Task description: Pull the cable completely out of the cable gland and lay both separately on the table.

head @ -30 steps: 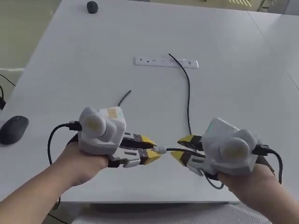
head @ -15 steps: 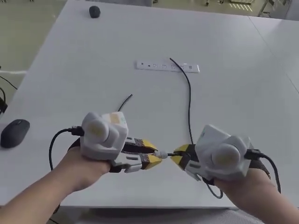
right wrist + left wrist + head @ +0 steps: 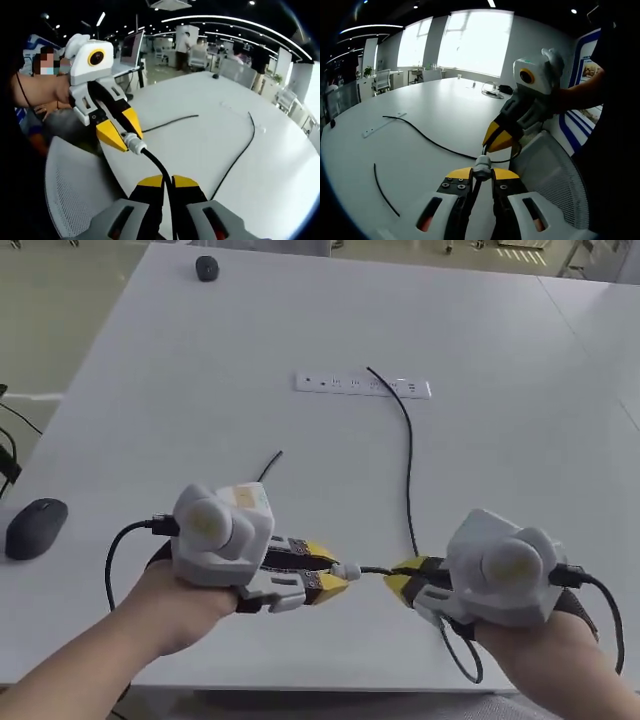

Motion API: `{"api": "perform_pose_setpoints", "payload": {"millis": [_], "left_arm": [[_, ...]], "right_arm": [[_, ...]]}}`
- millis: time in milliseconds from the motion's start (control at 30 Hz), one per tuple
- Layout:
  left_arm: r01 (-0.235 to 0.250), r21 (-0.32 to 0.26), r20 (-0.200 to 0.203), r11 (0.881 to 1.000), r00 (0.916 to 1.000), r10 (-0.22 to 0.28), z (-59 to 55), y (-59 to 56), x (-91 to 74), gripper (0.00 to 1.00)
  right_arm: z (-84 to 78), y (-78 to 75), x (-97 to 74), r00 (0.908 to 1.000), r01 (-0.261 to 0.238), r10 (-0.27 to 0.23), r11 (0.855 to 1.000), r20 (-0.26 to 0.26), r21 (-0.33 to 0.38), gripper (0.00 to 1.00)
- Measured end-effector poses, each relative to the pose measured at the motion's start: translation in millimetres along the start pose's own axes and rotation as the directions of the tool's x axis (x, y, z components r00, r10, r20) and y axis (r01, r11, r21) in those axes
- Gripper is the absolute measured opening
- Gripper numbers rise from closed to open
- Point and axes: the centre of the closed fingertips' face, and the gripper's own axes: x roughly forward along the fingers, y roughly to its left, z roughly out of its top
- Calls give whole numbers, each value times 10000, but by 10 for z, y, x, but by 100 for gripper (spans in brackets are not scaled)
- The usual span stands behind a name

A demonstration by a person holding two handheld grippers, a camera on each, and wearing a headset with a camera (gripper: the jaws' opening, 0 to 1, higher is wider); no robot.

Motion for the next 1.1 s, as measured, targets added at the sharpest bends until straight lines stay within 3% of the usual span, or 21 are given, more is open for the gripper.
{"api": "perform_pose_setpoints", "payload": {"millis": [200, 333, 600, 733, 767, 867, 1000, 1100], "left_arm": [[-35, -81, 77, 10000, 10000, 36, 12, 10, 5, 15], [-39, -71, 92, 10000, 9999, 40, 20, 14, 17, 15], [-19, -106, 81, 9999, 10000, 20, 13, 13, 32, 15], [-24, -99, 12, 9999, 10000, 24, -12, 10, 37, 15], [-29, -107, -3, 9999, 10000, 29, -19, 9, 35, 15], [-24, -127, -31, 9999, 10000, 23, -32, 7, 35, 15], [-10, -127, -61, 9999, 10000, 9, -35, -2, 38, 15], [-26, -157, -41, 9999, 10000, 25, -33, 6, 39, 15]], "right_arm": [[-103, -170, -47, 9993, 372, -379, 9949, 58, 934, 0], [-191, -277, -67, 9978, 645, -662, 9841, 48, 1657, 0], [-449, -515, -82, 9930, 1148, -1174, 9278, -142, 3549, 0], [-585, -603, -75, 9909, 1253, -1332, 8498, -215, 5119, 0], [-627, -632, -74, 9894, 1368, -1417, 8406, -310, 5241, 0], [-728, -675, -62, 9903, 1295, -1333, 7747, -403, 6190, 0], [-696, -662, -78, 9900, 1312, -1363, 7971, -361, 5894, 0], [-685, -658, -77, 9901, 1283, -1370, 8018, -295, 5836, 0]]}}
